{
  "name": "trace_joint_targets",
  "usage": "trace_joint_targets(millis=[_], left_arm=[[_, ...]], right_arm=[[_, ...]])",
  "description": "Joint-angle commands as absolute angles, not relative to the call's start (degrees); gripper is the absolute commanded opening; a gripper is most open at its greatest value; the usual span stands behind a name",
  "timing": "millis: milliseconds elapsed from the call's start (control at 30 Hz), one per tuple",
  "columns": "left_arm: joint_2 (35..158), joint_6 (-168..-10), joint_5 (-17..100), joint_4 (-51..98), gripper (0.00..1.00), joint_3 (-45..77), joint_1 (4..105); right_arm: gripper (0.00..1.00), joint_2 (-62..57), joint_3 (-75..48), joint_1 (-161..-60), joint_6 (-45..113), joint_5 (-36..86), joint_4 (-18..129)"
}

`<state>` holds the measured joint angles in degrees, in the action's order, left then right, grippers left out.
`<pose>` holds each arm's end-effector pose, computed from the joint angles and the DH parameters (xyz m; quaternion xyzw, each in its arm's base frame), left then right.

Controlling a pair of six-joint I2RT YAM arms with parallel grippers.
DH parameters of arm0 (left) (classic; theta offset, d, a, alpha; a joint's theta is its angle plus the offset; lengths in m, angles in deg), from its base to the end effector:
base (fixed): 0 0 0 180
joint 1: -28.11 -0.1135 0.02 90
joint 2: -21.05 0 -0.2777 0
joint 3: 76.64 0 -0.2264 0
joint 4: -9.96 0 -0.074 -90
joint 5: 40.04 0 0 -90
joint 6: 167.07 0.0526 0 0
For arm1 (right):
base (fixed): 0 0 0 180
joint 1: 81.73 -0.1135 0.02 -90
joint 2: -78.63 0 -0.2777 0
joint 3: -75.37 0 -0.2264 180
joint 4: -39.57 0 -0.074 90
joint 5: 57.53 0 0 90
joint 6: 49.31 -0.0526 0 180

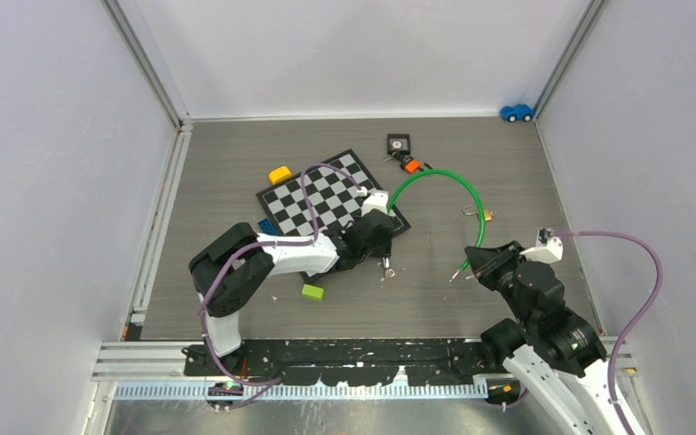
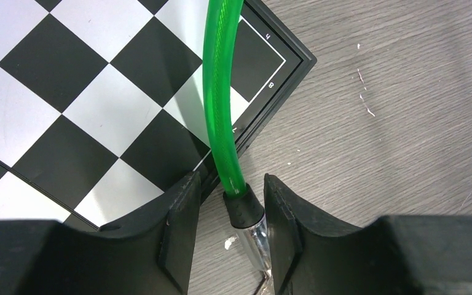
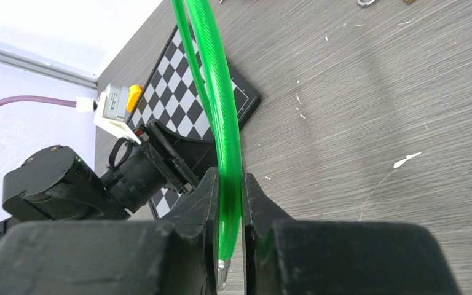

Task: Lock with the key
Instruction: Pick up the lock from the center of the board.

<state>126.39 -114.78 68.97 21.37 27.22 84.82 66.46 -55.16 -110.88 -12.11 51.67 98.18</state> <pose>0.2257 -0.3124 0.1903 0.0798 0.8952 -0.2005 0.3900 0.0467 0.0063 0.2643 0.2589 0.7775 0.2608 0.5103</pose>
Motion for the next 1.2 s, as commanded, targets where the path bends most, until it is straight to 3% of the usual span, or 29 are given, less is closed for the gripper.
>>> trace_joint_targets(millis=[0, 200, 467, 567, 867, 1167], left_arm=[[125.24, -115.54, 68.00, 21.05, 0.44, 28.18, 84.74], [124.29, -115.74, 67.13, 18.86, 0.44, 27.36, 83.29], [125.22, -117.80, 65.17, 16.48, 0.37, 28.88, 82.65], [125.25, -118.23, 65.10, 15.76, 0.32, 29.92, 82.61], [124.85, -117.98, 64.95, 15.29, 0.01, 29.15, 82.52], [119.37, -116.44, 65.27, 16.88, 0.00, 29.24, 82.51]], right_arm=[[0.00, 68.49, -54.36, -111.17, -13.63, 49.11, 90.91], [0.00, 68.02, -53.87, -111.15, -12.94, 45.44, 91.12], [0.01, 69.37, -53.06, -111.17, -12.53, 46.31, 91.04], [0.00, 69.83, -52.89, -111.22, -12.67, 46.49, 91.13], [0.00, 69.99, -52.97, -111.18, -12.86, 46.16, 92.08], [0.00, 69.07, -53.52, -111.18, -10.21, 45.69, 91.87]])
